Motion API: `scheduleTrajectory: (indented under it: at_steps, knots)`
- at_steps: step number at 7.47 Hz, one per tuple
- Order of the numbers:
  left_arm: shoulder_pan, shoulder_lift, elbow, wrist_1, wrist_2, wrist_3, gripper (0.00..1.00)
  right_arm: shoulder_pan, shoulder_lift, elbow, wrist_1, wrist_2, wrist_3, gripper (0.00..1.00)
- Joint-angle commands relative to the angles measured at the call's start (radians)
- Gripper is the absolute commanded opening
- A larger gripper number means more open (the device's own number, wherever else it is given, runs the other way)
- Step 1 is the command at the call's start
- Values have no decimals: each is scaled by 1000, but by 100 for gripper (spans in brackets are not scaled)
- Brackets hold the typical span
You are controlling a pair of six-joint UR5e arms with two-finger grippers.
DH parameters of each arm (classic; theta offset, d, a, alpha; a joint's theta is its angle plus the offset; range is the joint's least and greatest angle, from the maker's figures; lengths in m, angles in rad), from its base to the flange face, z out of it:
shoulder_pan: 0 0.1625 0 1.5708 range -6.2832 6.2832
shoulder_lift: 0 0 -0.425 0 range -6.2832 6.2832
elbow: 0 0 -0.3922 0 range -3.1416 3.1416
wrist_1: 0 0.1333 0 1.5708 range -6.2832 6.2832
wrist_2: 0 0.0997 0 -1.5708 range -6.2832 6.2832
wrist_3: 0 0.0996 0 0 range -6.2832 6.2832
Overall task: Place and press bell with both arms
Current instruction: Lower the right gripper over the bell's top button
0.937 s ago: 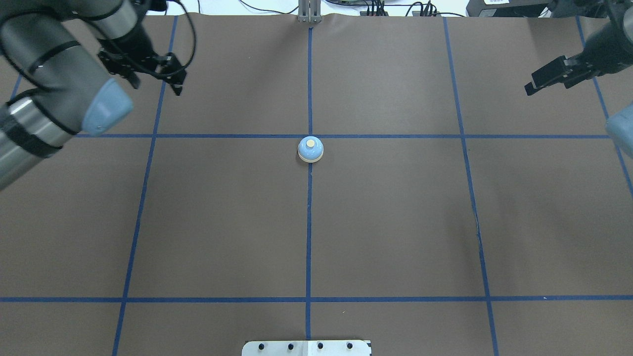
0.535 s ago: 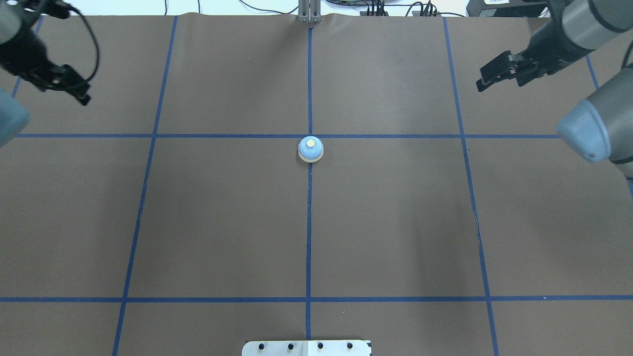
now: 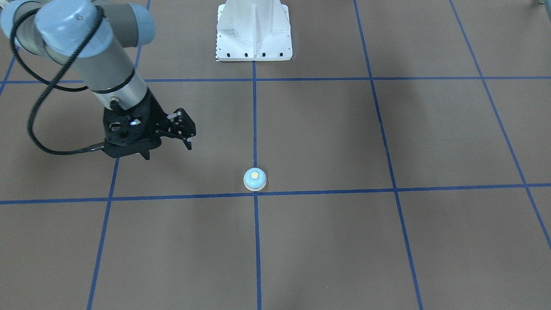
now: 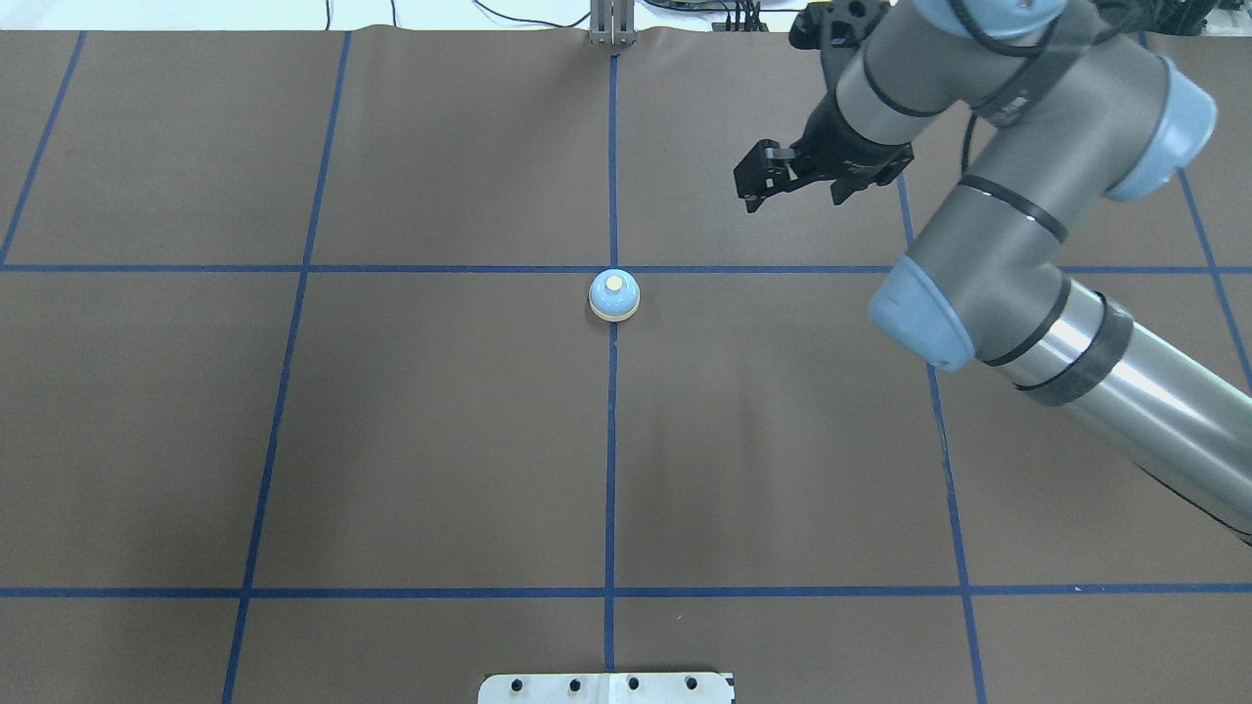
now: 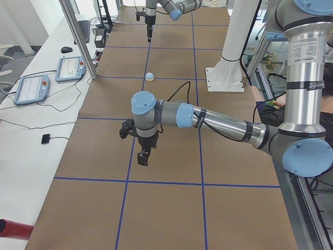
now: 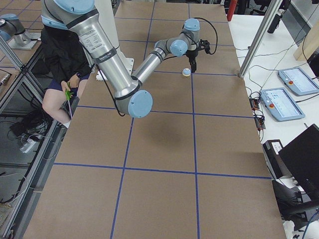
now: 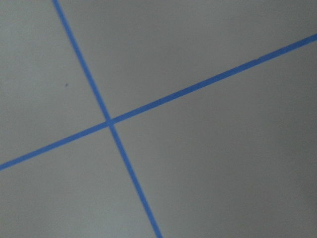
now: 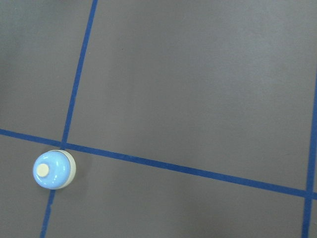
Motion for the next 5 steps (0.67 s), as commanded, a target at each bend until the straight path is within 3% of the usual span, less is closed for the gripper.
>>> scheduleTrajectory:
  at_steps: [1,2,4,5]
  knots:
    - [-100,175,-4,-125,-3,11,100,-90,147,-147,-15,-87,61,93]
    - [-103,244,-1,-214,-5,11,100,-125,214,-244,-12,-128,70,77]
    - [-121,323,-27,-232,-18,8,100,-174,237,-291,-1,-129,92,19]
    - [-129,335,-36,-232,-65,3,100,-191,243,-317,16,-130,102,0]
